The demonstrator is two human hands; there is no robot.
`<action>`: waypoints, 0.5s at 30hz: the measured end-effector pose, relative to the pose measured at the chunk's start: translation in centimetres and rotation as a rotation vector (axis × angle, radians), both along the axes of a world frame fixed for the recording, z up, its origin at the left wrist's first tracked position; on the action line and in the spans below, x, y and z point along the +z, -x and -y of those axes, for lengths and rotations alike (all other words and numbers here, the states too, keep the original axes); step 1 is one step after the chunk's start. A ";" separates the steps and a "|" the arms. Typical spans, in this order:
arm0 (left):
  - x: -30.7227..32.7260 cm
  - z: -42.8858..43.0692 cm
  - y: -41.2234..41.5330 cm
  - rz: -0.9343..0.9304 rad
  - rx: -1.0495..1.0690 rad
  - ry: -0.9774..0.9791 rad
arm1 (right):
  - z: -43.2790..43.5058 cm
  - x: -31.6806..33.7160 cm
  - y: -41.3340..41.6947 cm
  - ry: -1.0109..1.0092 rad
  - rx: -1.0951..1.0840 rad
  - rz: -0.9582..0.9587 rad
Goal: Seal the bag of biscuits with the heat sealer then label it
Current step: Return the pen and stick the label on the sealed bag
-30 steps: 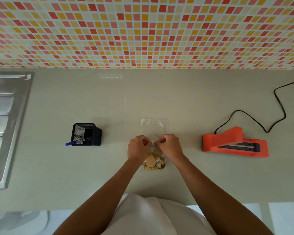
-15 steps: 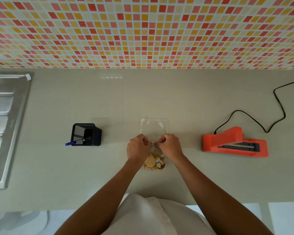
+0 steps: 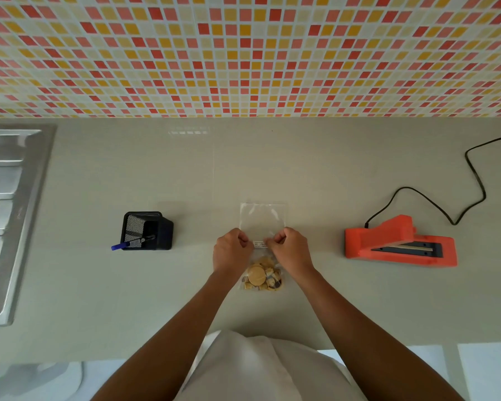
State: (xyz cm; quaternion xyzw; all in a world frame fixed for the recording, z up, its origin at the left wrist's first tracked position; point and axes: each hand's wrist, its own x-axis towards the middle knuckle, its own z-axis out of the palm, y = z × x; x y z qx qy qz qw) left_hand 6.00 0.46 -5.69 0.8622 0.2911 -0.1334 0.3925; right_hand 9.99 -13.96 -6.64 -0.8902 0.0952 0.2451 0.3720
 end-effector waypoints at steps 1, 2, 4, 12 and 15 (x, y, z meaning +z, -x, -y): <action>0.1 0.0 0.0 0.001 -0.001 -0.009 | 0.0 0.0 0.1 -0.001 0.003 0.005; 0.1 0.1 0.0 -0.002 -0.005 -0.017 | -0.1 -0.1 0.1 0.004 0.011 0.011; 0.2 0.1 0.0 -0.012 -0.020 -0.026 | 0.0 -0.2 0.1 0.018 0.021 0.018; 0.3 -0.1 0.2 0.005 -0.048 -0.039 | 0.7 -0.1 0.3 0.022 0.006 0.024; 0.2 -0.7 0.7 -0.007 -0.050 -0.055 | 1.3 0.2 0.9 0.010 -0.008 0.029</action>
